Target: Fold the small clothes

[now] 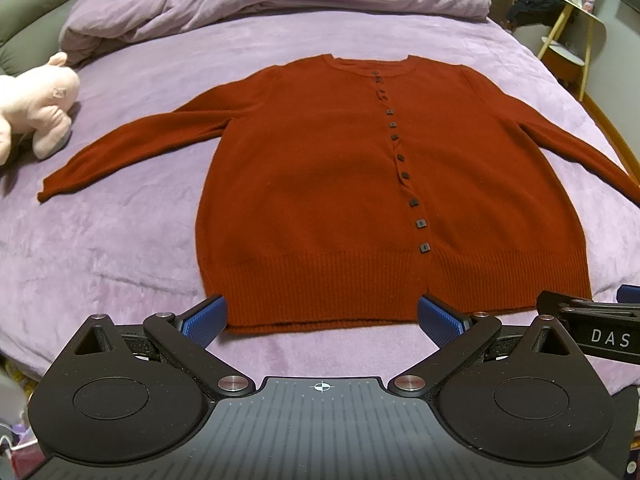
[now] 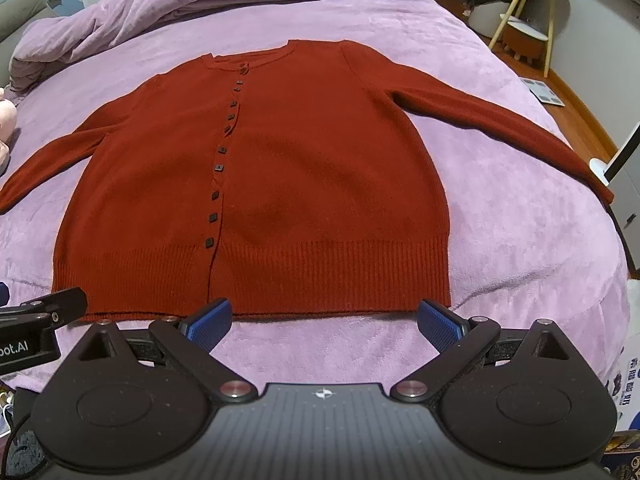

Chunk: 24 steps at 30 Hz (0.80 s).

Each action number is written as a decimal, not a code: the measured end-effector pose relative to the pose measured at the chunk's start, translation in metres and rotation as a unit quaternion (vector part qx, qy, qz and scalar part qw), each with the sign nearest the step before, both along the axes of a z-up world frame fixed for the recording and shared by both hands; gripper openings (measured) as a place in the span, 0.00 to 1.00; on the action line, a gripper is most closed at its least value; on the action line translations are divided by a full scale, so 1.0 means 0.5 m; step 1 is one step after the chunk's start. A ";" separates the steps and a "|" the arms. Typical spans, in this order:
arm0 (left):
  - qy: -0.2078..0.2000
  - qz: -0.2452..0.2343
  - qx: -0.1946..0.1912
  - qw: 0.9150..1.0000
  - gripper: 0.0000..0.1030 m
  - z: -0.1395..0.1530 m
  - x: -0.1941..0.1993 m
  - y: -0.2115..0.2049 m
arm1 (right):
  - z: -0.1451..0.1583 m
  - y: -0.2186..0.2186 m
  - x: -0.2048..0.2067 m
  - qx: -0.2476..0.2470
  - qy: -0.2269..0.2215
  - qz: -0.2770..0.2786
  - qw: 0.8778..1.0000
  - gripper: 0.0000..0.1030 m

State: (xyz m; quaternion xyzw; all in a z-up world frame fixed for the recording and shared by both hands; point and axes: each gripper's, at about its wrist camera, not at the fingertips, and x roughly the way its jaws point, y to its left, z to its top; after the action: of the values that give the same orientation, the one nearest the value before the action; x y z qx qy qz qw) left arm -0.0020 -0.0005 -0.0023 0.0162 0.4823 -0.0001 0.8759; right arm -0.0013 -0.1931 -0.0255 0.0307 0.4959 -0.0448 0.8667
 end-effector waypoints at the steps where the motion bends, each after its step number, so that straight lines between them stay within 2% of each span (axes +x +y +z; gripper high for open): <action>1: 0.000 0.000 0.000 1.000 1.00 0.000 0.000 0.000 | 0.000 -0.001 0.000 0.001 0.000 0.000 1.000 0.96; 24: 0.007 0.007 -0.003 1.000 1.00 -0.008 0.005 0.006 | -0.009 -0.016 0.000 0.031 0.001 0.007 0.999 0.96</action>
State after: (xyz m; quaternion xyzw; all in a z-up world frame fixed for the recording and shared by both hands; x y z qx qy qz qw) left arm 0.0004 0.0024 -0.0061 0.0105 0.4887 0.0045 0.8724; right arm -0.0011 -0.2009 -0.0299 0.0544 0.4980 -0.0234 0.8651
